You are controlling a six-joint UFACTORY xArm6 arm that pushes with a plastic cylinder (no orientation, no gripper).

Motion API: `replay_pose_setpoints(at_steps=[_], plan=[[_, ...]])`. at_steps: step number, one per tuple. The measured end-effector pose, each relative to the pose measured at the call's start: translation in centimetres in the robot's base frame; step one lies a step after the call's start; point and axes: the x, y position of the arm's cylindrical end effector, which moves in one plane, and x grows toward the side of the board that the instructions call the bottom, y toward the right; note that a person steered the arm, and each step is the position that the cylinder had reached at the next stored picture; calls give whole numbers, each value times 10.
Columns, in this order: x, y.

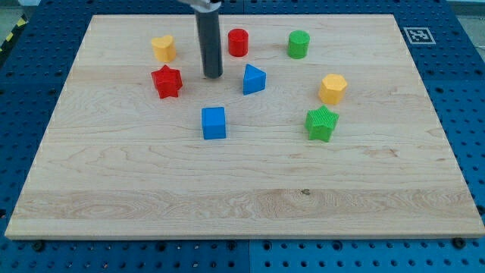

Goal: Push the blue triangle down a bit

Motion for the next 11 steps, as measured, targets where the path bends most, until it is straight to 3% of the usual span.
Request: replay_pose_setpoints(at_steps=[2,4,8,11], plan=[[-10,94],[32,93],[11,68],[52,61]])
